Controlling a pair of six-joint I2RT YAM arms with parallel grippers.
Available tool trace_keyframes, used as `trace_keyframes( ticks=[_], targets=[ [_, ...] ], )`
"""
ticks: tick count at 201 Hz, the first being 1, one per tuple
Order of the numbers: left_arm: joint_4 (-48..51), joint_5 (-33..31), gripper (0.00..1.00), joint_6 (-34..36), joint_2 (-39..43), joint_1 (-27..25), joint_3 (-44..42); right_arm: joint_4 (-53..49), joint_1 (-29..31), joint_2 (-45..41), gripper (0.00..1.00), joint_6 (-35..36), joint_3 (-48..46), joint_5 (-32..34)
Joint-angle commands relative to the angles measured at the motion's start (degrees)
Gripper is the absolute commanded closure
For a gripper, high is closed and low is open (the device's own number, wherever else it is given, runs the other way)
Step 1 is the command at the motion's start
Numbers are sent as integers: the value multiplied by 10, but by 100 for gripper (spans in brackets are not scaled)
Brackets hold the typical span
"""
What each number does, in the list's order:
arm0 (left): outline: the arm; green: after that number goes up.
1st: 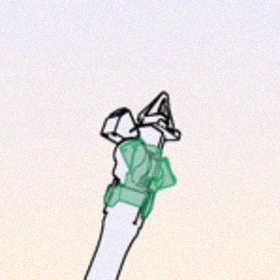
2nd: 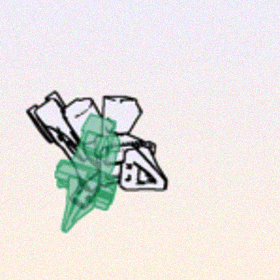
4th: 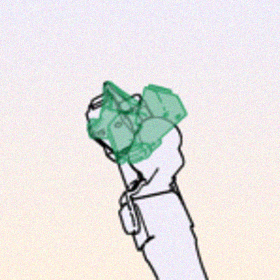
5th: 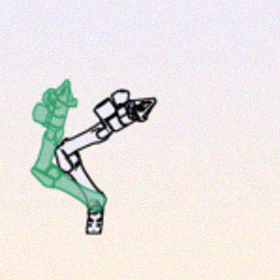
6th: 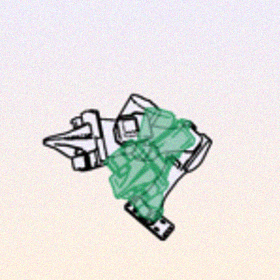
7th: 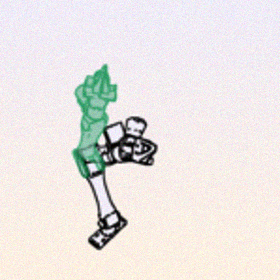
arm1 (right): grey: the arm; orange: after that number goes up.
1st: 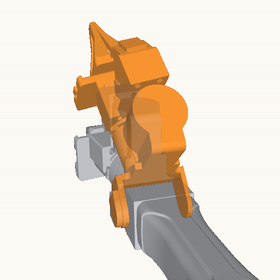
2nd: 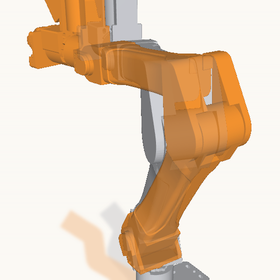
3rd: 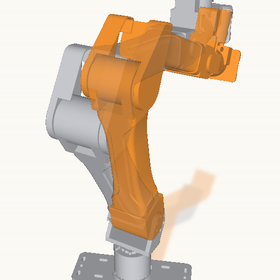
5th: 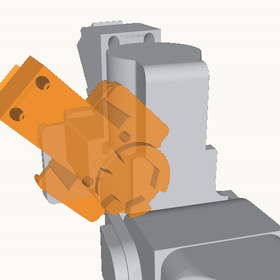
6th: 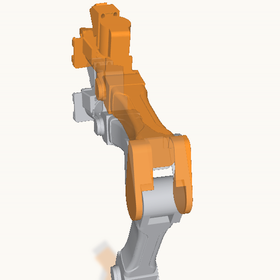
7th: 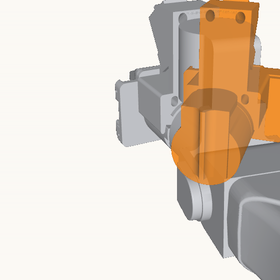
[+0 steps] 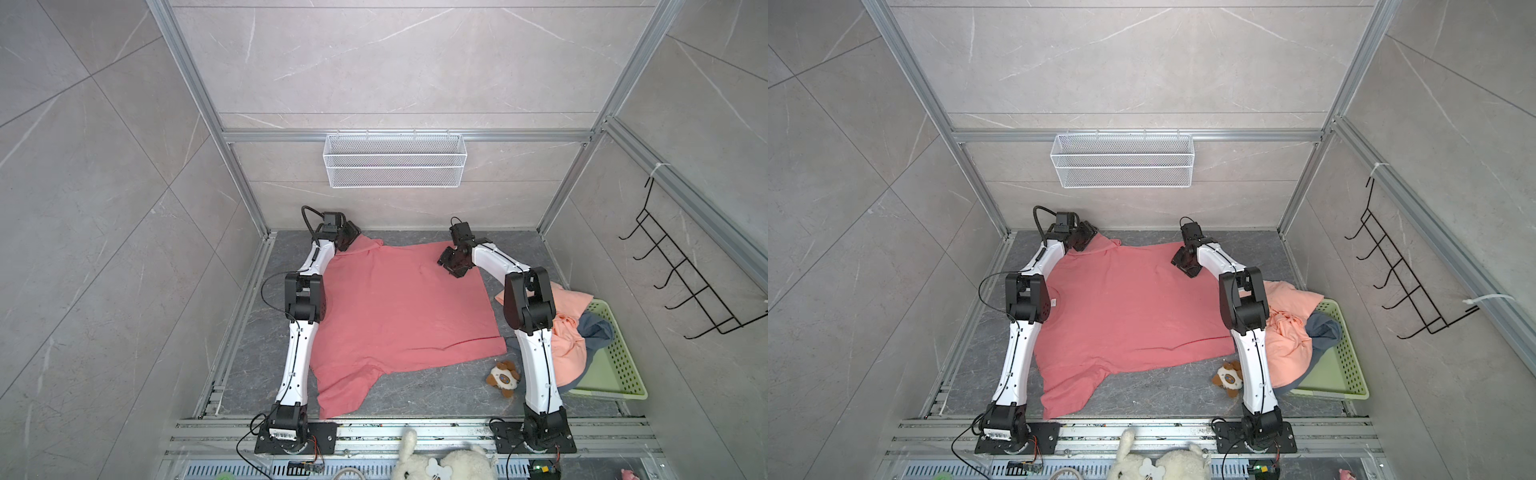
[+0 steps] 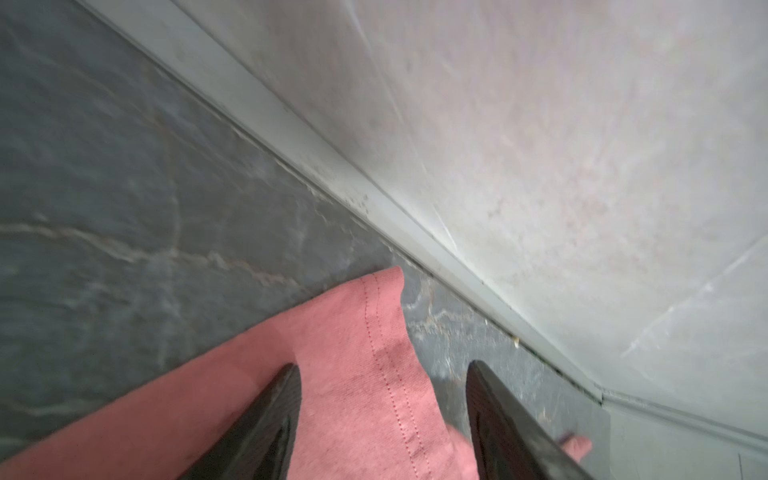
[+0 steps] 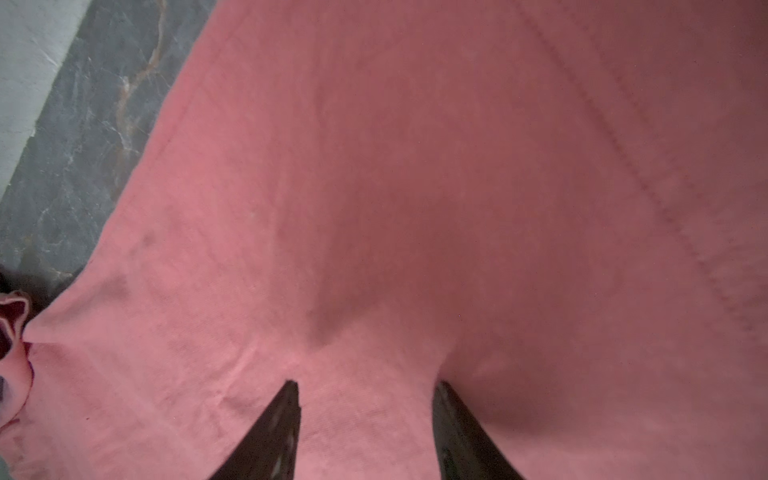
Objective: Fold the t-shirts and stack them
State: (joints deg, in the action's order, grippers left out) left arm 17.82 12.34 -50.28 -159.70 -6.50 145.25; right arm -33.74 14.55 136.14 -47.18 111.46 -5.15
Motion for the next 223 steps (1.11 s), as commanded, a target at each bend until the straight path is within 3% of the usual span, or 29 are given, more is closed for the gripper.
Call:
trace_keyframes(
  ticks=[1,58,126,173,202,223],
  targets=[
    [7,-42,33,-47,-22,19,-8,-74,4,42,46,-2,18,13],
    [-24,-68,34,-116,-54,64,-7,-122,5,66,46,5,33,22],
    [-159,16,33,-117,-60,85,22,-121,4,67,46,21,41,13],
    [-211,76,31,-71,29,88,-4,-112,5,60,46,47,109,14],
    [-214,90,30,-41,128,89,-92,-120,4,62,45,62,166,19],
    [-150,105,30,-16,199,88,-158,-134,2,64,45,65,198,28]
  ],
)
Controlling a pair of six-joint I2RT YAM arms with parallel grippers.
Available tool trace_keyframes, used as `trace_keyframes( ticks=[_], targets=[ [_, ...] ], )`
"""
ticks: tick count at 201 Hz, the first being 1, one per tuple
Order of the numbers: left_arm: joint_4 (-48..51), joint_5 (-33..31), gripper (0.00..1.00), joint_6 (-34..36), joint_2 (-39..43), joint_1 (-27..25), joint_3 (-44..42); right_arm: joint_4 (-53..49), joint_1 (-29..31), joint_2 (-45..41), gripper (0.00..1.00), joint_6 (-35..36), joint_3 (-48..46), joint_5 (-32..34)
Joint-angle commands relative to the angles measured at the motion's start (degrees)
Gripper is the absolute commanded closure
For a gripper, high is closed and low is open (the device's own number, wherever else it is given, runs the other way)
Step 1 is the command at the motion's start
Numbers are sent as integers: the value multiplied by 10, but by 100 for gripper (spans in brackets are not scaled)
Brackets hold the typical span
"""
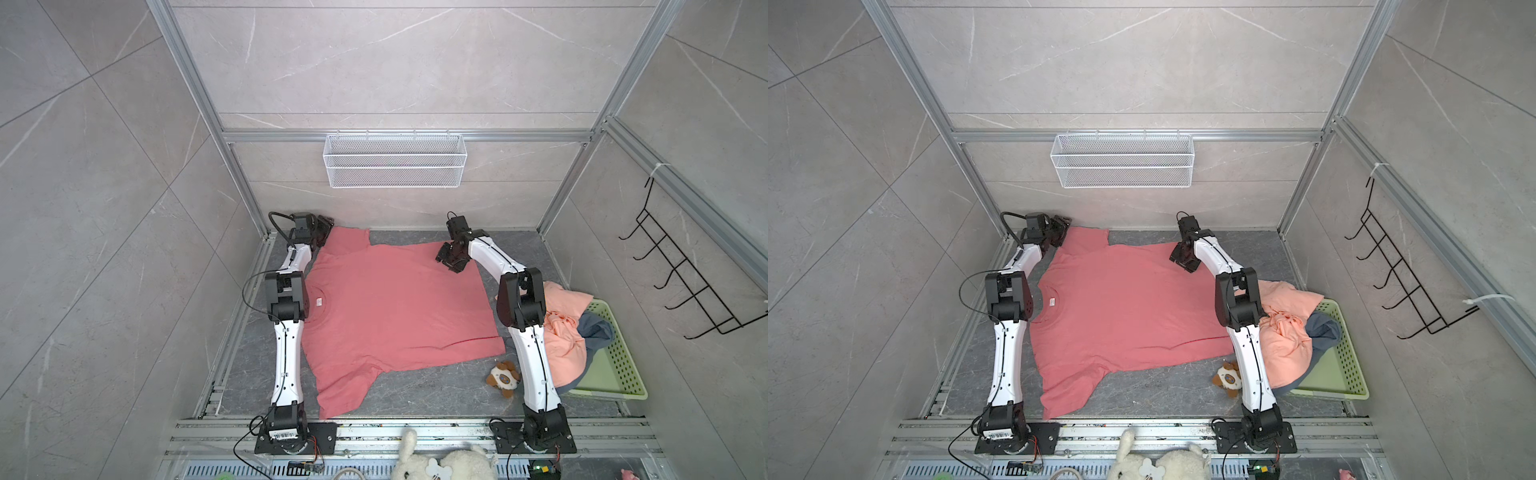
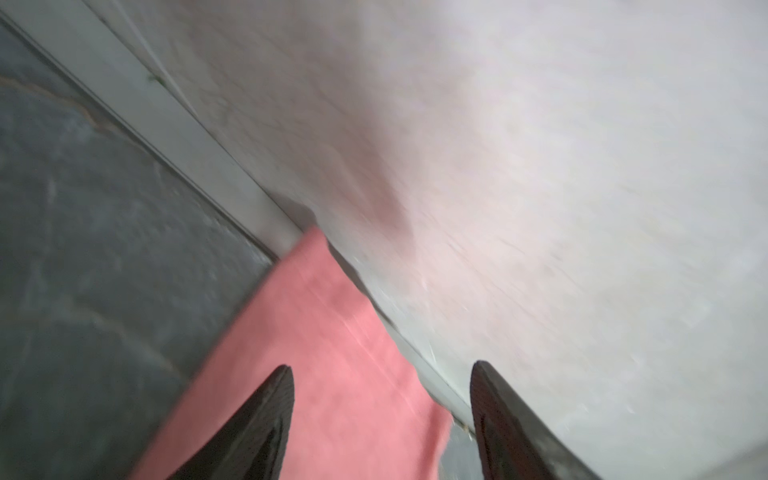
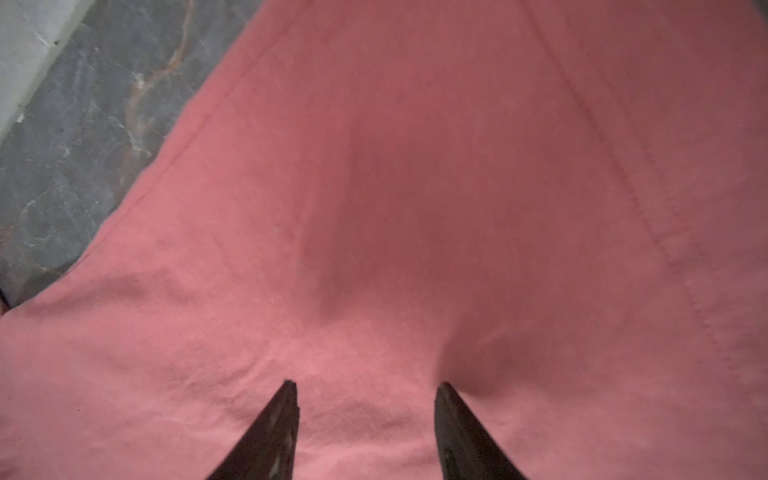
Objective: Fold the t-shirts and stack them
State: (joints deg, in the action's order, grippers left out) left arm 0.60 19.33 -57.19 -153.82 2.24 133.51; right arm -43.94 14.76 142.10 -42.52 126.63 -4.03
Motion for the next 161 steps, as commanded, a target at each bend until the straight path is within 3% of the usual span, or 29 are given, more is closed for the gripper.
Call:
trace_keyframes(
  ticks=[1,43,85,112,161],
  targets=[
    [27,36,30,55,144,1,-46,-33,-1,5,45,18,47,17],
    [151,48,26,112,318,-3,-266,-41,-7,-15,44,18,29,8],
    [203,19,20,123,475,-16,-496,78,-26,-112,43,11,-171,-42],
    [213,25,19,112,521,-24,-598,150,-39,-170,43,3,-294,-70],
    [149,11,19,54,575,-30,-756,158,-40,-237,43,21,-417,-39]
  ],
)
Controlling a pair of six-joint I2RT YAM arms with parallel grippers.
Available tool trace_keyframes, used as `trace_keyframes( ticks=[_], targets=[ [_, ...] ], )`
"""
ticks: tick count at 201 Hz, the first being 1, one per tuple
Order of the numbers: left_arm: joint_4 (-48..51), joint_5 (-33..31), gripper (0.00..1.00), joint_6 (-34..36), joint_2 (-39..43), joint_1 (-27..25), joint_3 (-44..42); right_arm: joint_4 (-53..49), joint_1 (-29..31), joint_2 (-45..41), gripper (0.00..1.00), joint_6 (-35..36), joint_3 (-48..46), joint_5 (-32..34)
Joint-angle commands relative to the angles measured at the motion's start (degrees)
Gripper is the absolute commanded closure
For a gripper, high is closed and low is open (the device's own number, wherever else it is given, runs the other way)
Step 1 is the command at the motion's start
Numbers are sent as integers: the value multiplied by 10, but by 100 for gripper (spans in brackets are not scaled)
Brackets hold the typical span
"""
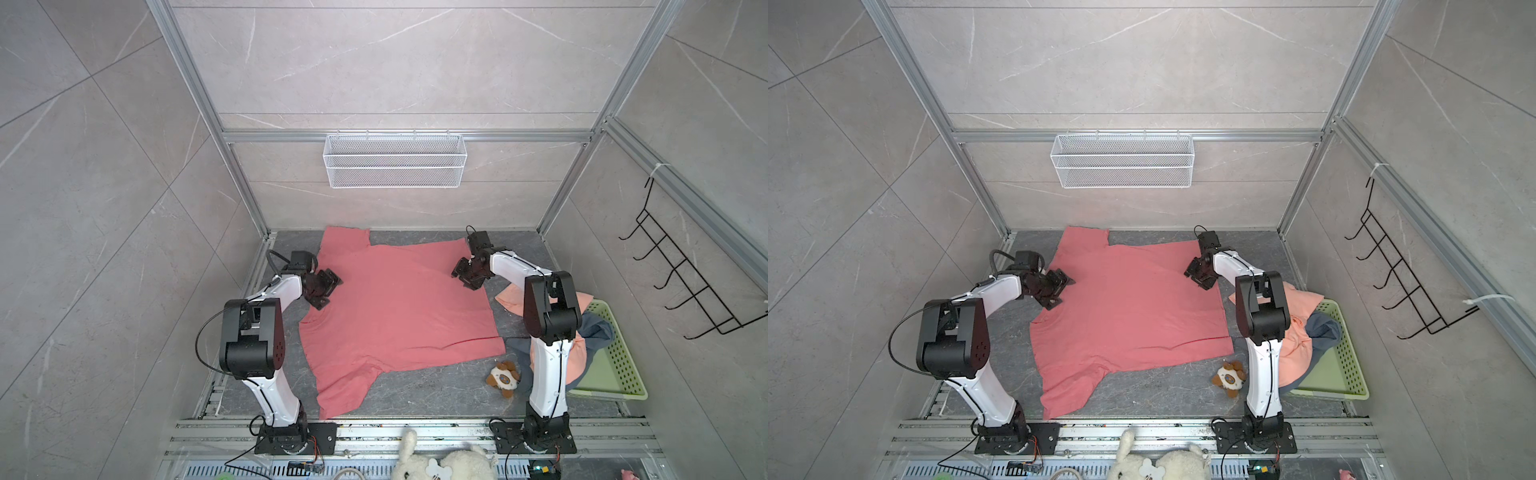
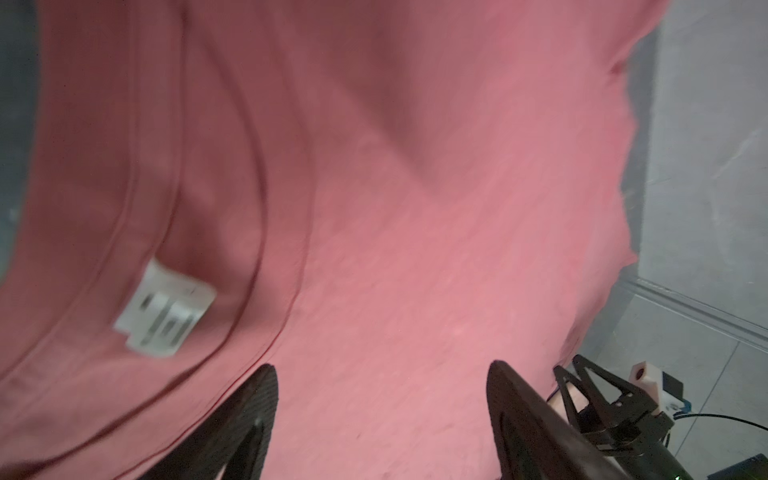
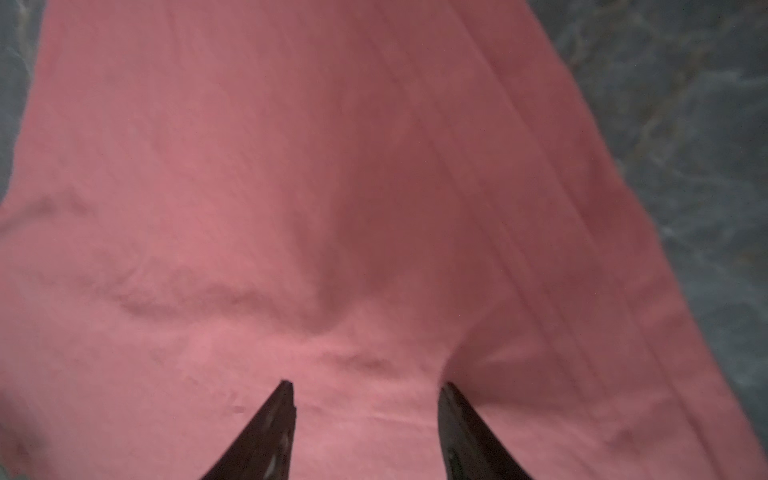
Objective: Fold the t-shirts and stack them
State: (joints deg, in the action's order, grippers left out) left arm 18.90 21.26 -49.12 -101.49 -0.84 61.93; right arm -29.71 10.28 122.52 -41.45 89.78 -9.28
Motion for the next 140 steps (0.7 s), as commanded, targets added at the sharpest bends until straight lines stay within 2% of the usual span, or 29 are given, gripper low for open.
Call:
trace_keyframes(
  ticks=[1,49,84,140],
  targets=[
    [-34,-9,19,-27,52,1,-42,16,5,-42,43,10,-52,14],
    [1,-40,19,-37,51,3,-94,21,3,-101,43,16,-171,45],
    [41,-49,19,-59,56,33,-140,33,3,-146,43,-2,-254,51],
    [76,-40,19,-24,82,78,-164,37,4,-195,43,-26,-304,65]
  ],
)
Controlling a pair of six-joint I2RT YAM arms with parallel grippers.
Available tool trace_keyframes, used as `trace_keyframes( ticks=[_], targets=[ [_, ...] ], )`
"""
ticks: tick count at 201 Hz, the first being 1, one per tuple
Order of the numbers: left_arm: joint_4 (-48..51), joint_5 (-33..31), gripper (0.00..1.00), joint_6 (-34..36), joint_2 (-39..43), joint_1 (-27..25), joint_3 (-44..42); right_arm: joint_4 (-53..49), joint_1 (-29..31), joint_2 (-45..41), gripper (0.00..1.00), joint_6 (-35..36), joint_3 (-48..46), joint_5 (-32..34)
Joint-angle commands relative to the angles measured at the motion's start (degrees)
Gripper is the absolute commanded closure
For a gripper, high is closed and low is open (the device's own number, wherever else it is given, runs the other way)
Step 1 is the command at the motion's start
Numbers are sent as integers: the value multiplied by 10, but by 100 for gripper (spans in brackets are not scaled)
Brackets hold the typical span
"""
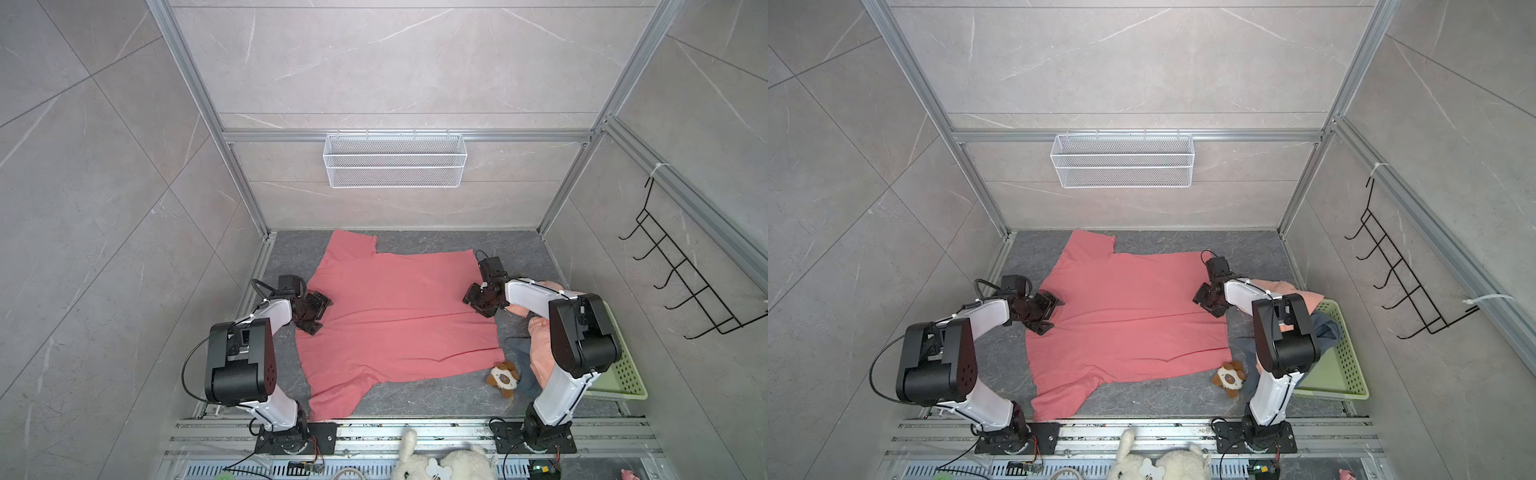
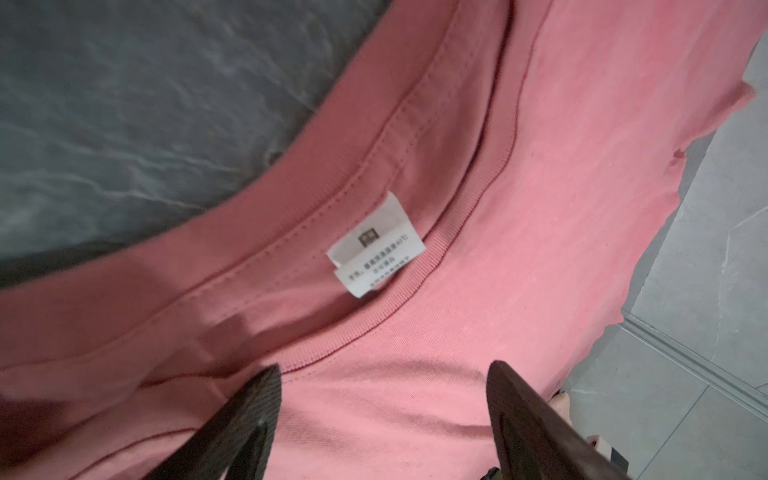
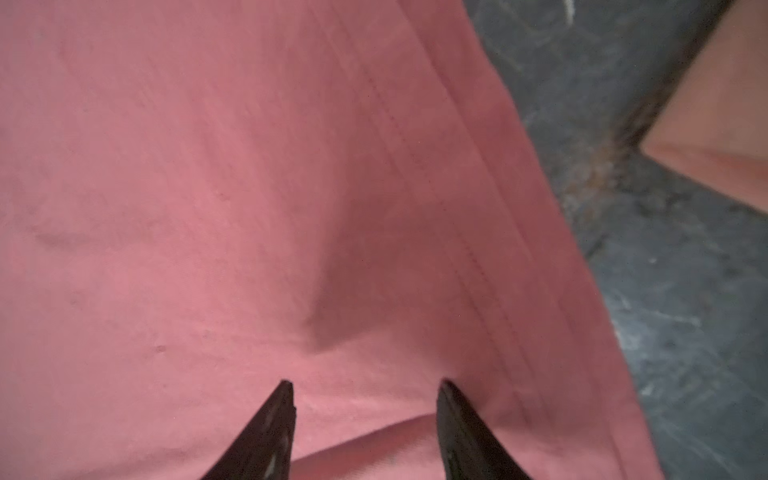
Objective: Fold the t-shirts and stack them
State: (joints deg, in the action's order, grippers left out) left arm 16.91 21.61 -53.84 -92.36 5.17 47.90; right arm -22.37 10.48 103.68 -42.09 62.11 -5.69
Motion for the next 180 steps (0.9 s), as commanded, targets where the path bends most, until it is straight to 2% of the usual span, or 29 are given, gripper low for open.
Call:
trace_keyframes(
  ticks=[1,21,57,79,102,135,180],
  targets=[
    [96,-43,19,24,-9,18,-23,-36,2,-7,43,-19,-27,29],
    [104,-26,19,60,-13,21,16,-32,2,-6,43,-18,-12,29],
    [122,44,20,148,-10,21,150,-46,6,-23,43,13,61,53],
    [142,38,20,203,-24,21,247,-43,6,-37,42,22,102,92],
    [141,12,21,250,-89,19,339,-36,6,-22,39,15,148,143],
    [104,-3,22,267,-204,12,458,-22,4,41,33,15,235,181],
    [82,-44,24,252,-351,-12,611,-48,-11,164,31,23,382,163]
  ],
)
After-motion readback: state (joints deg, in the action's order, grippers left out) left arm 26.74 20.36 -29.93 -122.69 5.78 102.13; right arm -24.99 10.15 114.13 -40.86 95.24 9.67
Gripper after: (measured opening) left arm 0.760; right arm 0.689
